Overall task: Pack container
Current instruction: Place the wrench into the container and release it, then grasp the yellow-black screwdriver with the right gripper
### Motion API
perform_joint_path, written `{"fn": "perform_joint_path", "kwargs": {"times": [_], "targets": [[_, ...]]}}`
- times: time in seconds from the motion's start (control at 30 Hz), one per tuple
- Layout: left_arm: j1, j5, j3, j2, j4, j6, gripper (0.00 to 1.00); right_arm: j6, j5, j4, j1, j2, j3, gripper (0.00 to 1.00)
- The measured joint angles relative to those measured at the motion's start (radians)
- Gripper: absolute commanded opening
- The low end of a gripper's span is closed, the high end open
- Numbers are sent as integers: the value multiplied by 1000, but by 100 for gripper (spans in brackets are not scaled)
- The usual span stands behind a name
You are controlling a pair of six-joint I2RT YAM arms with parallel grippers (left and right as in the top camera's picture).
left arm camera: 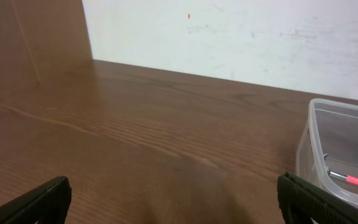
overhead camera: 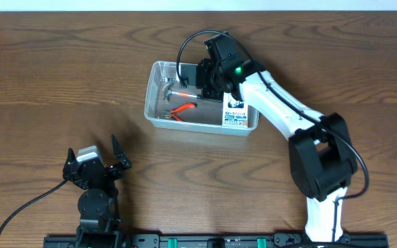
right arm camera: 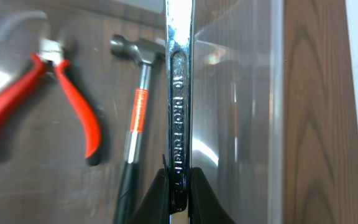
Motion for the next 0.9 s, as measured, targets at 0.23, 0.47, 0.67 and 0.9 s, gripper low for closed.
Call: {"fn": "perform_joint_path", "kwargs": {"times": [0.23, 0.47, 0.67, 0.9], "targets": [[0, 0, 0, 0, 0, 0, 98, -9, 9, 30, -4, 60, 0, 13], [0, 0, 0, 0, 0, 0, 98, 142, 116, 82, -6, 60, 0, 61], [0, 0, 0, 0, 0, 0, 98, 357, 220, -39, -10, -39, 1, 58], [0, 0, 0, 0, 0, 0, 98, 730, 269, -266, -95, -382, 35, 68]]}}
